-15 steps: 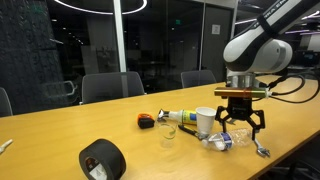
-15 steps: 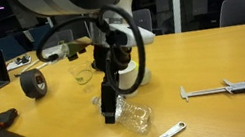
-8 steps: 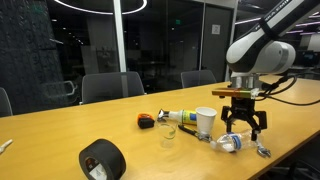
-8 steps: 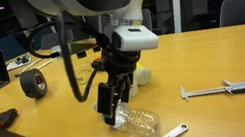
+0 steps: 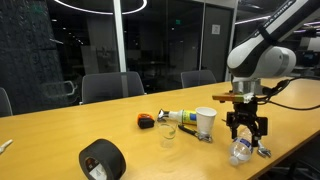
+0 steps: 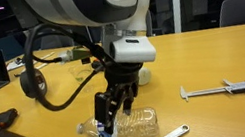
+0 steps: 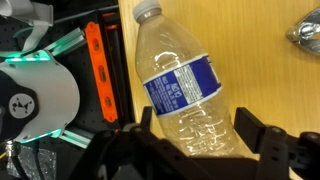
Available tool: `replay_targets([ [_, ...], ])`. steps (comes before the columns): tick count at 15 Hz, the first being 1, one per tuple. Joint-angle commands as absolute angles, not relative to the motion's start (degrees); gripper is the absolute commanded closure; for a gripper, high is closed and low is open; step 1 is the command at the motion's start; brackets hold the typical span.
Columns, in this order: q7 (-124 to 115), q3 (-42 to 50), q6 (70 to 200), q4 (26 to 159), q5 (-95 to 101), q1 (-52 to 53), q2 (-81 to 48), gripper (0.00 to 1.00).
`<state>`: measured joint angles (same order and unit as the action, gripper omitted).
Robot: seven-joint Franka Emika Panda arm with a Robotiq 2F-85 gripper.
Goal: Put the water bottle beside the tape
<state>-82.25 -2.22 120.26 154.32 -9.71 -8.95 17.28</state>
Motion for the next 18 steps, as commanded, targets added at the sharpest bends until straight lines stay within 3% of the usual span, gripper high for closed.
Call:
replay_targets([
  [1, -82.09, -1.17, 121.87, 154.98, -10.73, -8.02, 16.44, 0.45],
  [2, -81.30, -1.02, 122.27, 155.11, -10.97, -7.84, 16.40, 0.55],
  [5, -75.20, -1.27, 123.57, 155.33, -9.69, -6.61, 17.15, 0.73],
  [9, -66.16, -0.99, 121.03, 151.76, -7.05, -6.43, 19.76, 0.81],
  [18, -47.21, -2.50, 104.96, 135.32, -0.32, -5.93, 27.00, 0.83],
])
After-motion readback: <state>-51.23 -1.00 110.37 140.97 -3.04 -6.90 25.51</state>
